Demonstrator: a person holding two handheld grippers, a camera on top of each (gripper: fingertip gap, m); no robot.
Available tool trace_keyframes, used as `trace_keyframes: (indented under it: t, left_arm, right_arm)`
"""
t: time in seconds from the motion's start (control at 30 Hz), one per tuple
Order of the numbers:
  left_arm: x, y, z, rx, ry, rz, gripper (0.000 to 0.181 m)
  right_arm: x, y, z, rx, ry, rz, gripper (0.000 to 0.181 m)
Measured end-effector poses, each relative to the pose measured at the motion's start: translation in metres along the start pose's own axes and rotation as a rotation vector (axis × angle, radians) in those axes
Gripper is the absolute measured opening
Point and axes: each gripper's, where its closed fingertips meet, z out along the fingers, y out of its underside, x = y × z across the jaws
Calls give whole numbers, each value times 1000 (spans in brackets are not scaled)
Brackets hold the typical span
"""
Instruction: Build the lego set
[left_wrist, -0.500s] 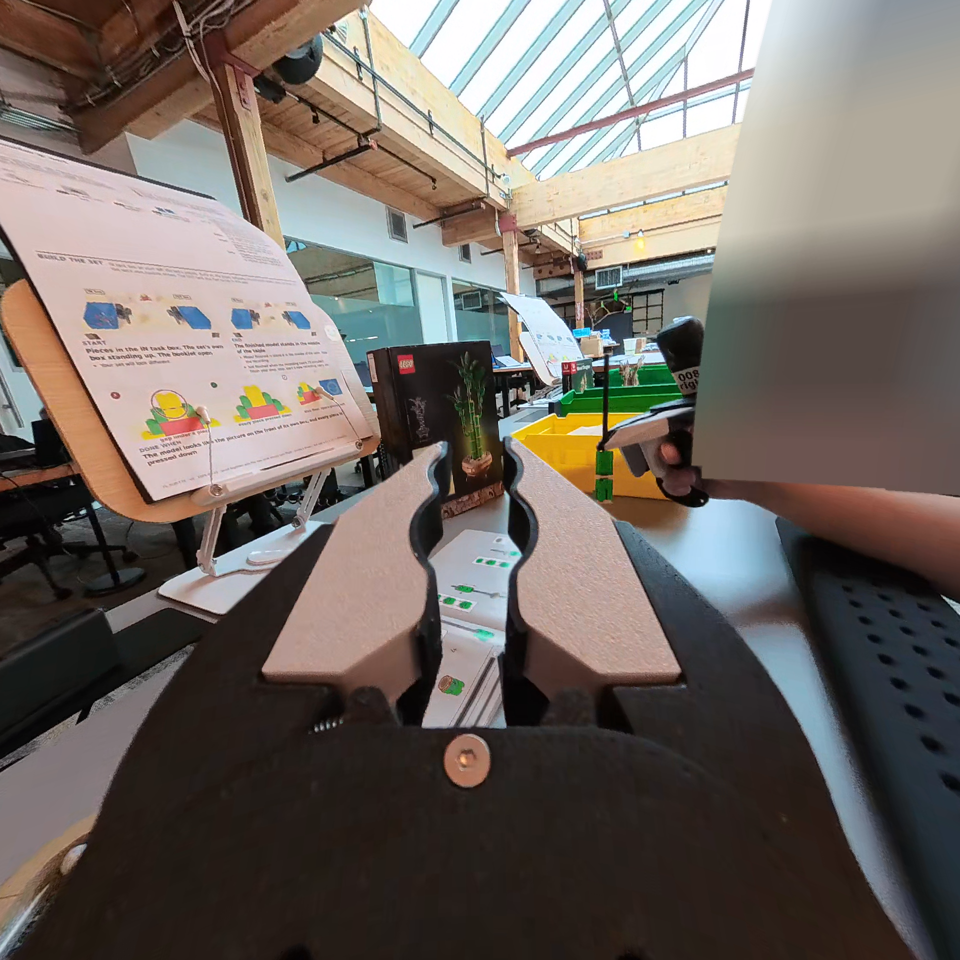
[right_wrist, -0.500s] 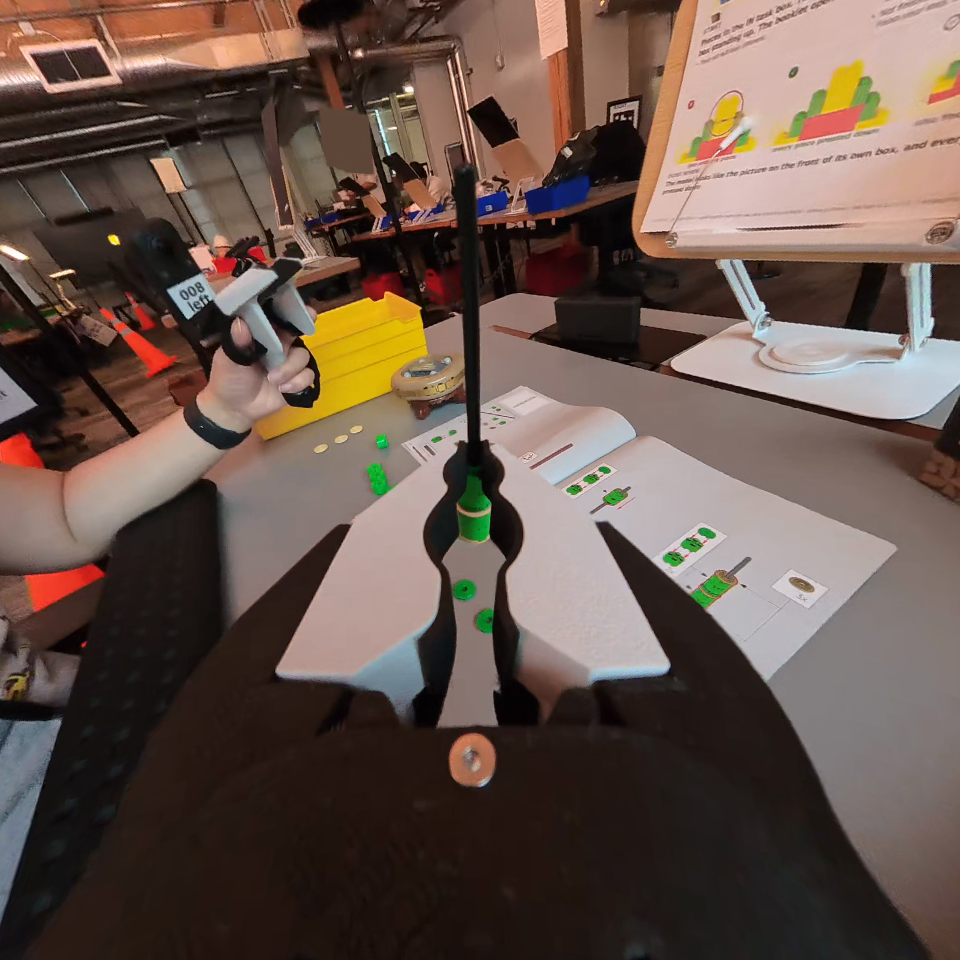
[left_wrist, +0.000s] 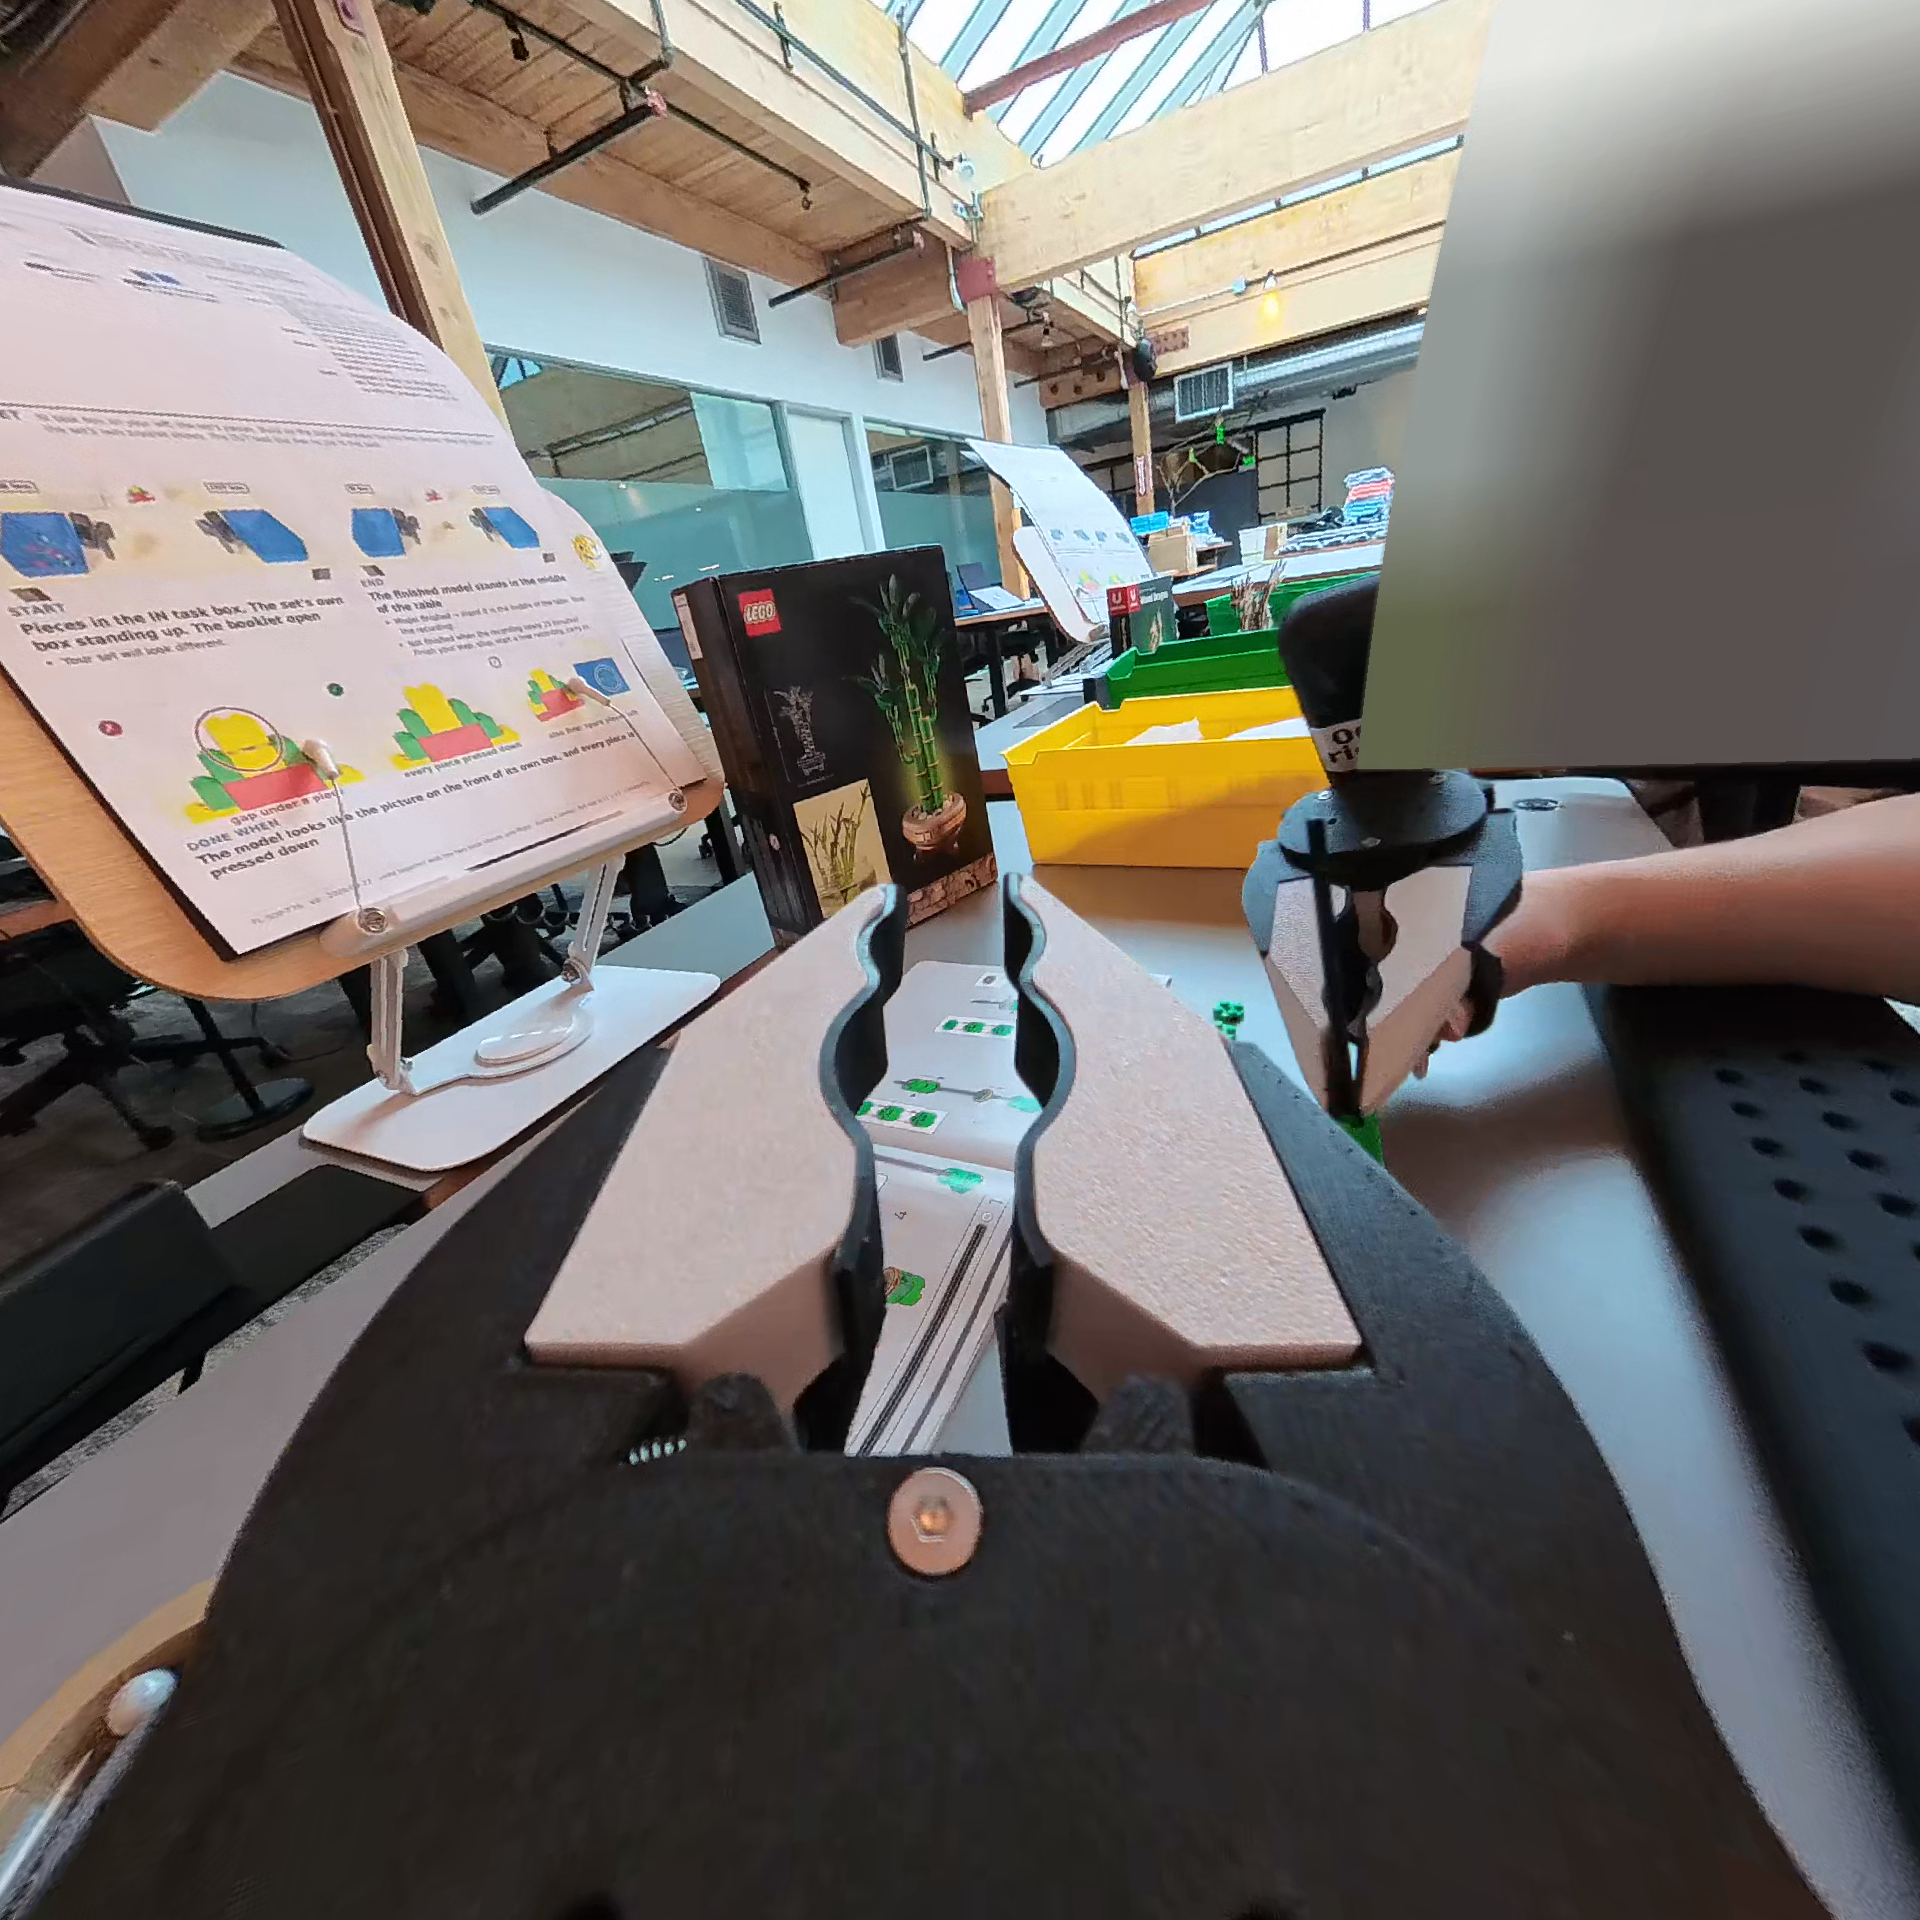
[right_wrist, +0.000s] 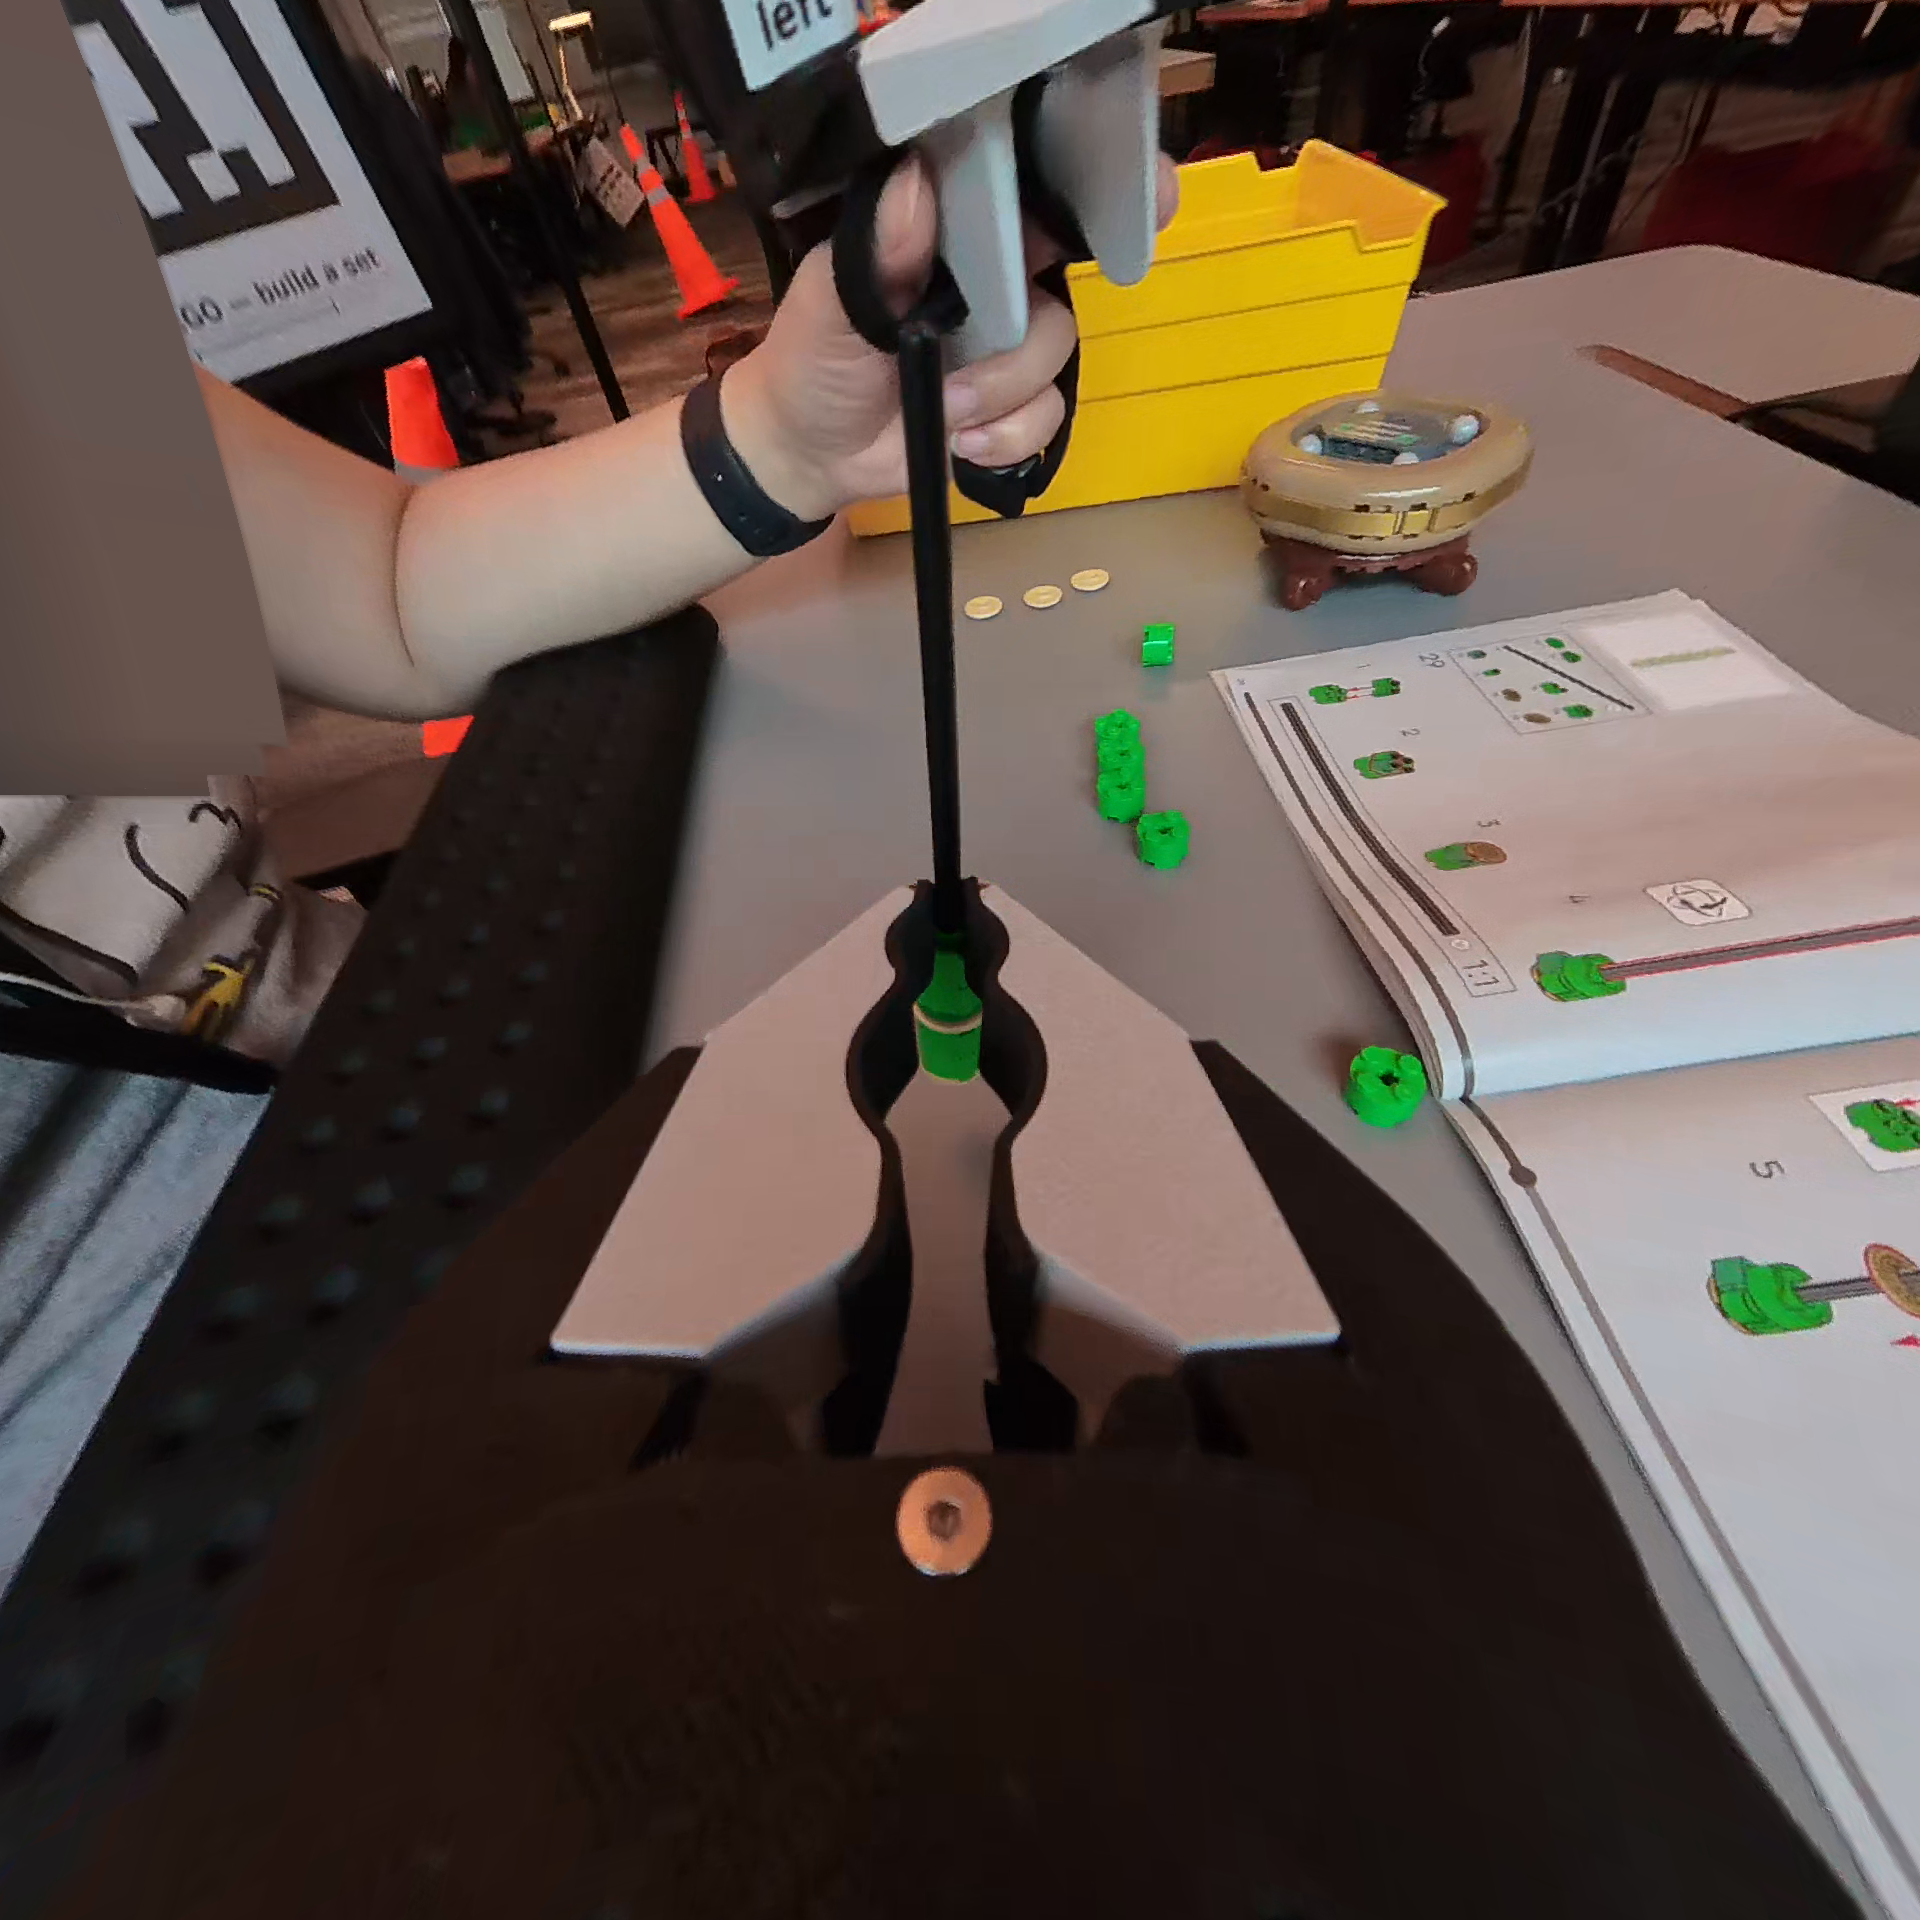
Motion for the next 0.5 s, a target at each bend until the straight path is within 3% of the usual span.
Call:
trace_keyframes:
  t: [0.5]
  left_arm:
    - [2, 4, 2, -13, 12, -6, 16]
  right_arm:
    - [0, 13, 7, -56, 2, -34, 4]
